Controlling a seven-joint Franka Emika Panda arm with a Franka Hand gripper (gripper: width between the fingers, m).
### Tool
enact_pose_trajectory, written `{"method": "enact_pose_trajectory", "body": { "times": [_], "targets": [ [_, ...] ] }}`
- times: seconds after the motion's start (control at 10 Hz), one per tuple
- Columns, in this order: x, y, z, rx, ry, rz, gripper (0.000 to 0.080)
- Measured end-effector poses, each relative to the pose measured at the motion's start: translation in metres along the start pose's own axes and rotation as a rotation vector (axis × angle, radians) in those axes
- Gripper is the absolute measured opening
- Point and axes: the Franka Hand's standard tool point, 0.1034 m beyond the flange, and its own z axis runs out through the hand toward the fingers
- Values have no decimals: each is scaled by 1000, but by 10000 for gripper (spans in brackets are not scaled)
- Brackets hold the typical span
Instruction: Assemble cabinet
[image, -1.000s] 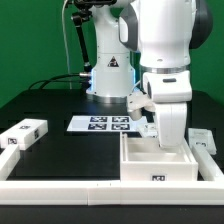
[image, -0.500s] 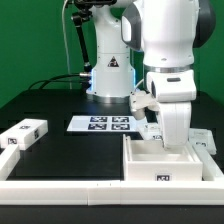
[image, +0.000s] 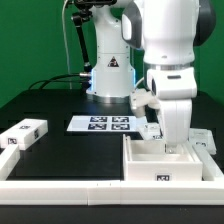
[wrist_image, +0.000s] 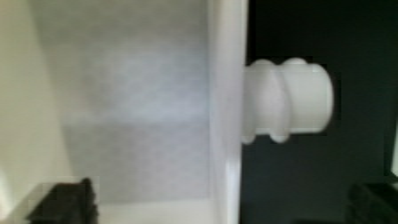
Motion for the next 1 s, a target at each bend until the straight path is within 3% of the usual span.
{"method": "enact_pose_trajectory", "body": {
  "times": [0.2, 0.4, 0.8, 1.0],
  "targets": [
    [-1, -5, -19, -7, -15, 38, 781],
    [12, -32, -29, -11, -23, 130, 797],
    [70, -75, -2, -26, 23, 223, 797],
    [67, -74, -2, -23, 20, 215, 797]
  ]
}}
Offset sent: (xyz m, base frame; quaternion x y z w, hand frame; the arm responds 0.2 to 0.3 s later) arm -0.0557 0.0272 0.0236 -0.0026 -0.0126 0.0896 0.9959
